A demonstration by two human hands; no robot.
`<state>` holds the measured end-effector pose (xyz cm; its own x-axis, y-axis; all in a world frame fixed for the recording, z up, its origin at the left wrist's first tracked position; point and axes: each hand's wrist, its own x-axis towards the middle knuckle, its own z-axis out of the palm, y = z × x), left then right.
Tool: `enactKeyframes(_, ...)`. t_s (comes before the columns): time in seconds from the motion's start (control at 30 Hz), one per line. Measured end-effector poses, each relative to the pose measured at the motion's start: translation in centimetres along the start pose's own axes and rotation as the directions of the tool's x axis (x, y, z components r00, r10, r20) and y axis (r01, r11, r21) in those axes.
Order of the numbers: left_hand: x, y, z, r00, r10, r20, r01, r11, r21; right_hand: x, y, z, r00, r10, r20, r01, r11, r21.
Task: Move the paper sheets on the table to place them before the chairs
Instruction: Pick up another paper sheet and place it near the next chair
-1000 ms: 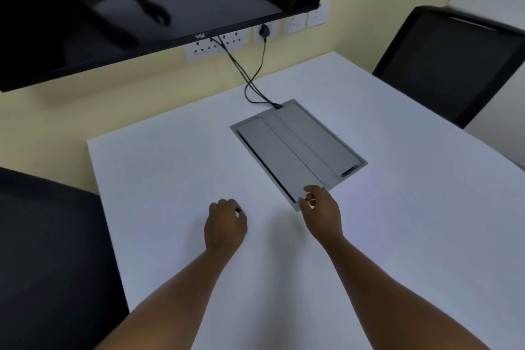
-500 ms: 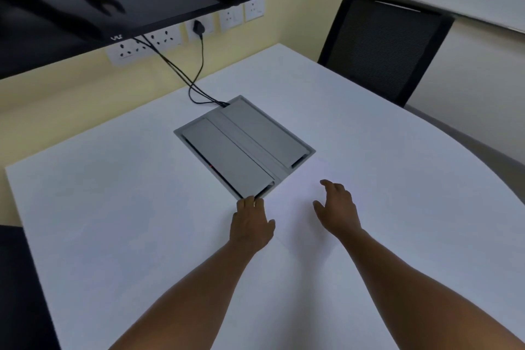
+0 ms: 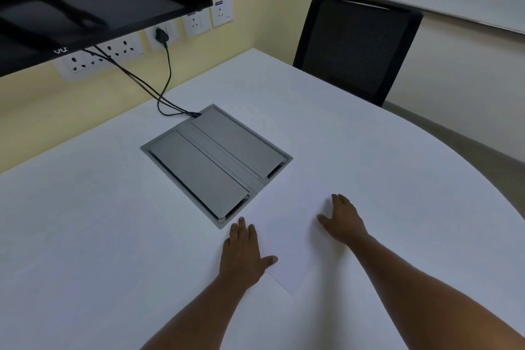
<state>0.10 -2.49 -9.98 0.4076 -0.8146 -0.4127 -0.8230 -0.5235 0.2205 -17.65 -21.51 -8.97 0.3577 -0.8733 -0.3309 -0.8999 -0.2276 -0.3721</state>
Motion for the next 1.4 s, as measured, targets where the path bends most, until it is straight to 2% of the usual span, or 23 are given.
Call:
enactKeyframes(0.3, 0.4, -0.2, 0.0, 1.0, -0.016, 0.023, 0.015, 0.999, 0.031, 1.4, 1.2, 0.3, 0.994, 0.067, 0.09, -0.053, 0.986, -0.157)
enactKeyframes(0.5, 0.5, 0.1, -0.4, 0.998, -0.015, 0.053, 0.013, 0.998, 0.055, 1.2, 1.3, 0.6, 0.998, 0.022, 0.051, -0.015, 0.992, -0.128)
enactKeyframes(0.6, 0.5, 0.2, -0.6, 0.998, -0.021, 0.065, 0.017, 0.998, 0.061, 0.8, 1.2, 0.6, 0.999, -0.03, -0.022, 0.03, 0.999, -0.024)
enactKeyframes(0.7, 0.5, 0.2, -0.7, 0.997, -0.027, 0.076, 0.021, 0.997, 0.068, 0.3, 0.6, 0.5, 0.987, -0.009, -0.158, 0.051, 0.962, 0.266)
enactKeyframes(0.73, 0.4, 0.2, -0.7, 0.997, -0.025, 0.075, 0.02, 0.997, 0.069, 0.0, 0.4, 0.4, 0.978, 0.063, -0.2, 0.03, 0.903, 0.429)
enactKeyframes(0.77, 0.4, 0.2, -0.6, 0.997, -0.023, 0.072, 0.018, 0.998, 0.068, -0.3, 0.1, 0.4, 0.963, 0.172, -0.208, -0.013, 0.798, 0.602)
enactKeyframes(0.83, 0.2, 0.2, -0.5, 0.998, -0.019, 0.066, 0.015, 0.998, 0.065, -0.9, -0.7, 0.3, 0.915, 0.382, -0.13, -0.092, 0.51, 0.855)
enactKeyframes(0.9, 0.2, 0.2, -0.5, 0.998, -0.017, 0.065, 0.013, 0.998, 0.066, -1.3, -1.4, 0.1, 0.868, 0.497, -0.009, -0.149, 0.276, 0.95)
enactKeyframes(0.97, 0.2, 0.3, -0.6, 0.997, -0.022, 0.07, 0.017, 0.998, 0.066, -1.6, -1.4, 0.1, 0.844, 0.531, 0.075, -0.201, 0.183, 0.962)
enactKeyframes(1.03, 0.2, 0.4, -0.7, 0.997, -0.028, 0.073, 0.023, 0.998, 0.064, -1.9, -1.2, 0.1, 0.874, 0.472, 0.115, -0.241, 0.216, 0.946)
enactKeyframes(1.17, 0.4, 0.4, -0.6, 0.996, -0.04, 0.075, 0.036, 0.998, 0.053, -2.9, -0.4, 0.2, 0.914, 0.396, 0.088, -0.25, 0.38, 0.891)
enactKeyframes(1.3, 0.2, 0.6, -0.4, 0.999, -0.045, -0.023, 0.045, 0.999, 0.001, -4.3, 0.2, -0.4, 0.927, 0.373, 0.041, -0.205, 0.412, 0.888)
enactKeyframes(1.4, -0.5, 1.3, -0.3, 0.986, -0.074, -0.152, 0.049, 0.985, -0.166, -5.3, 1.0, -1.1, 0.925, 0.378, 0.023, -0.171, 0.361, 0.917)
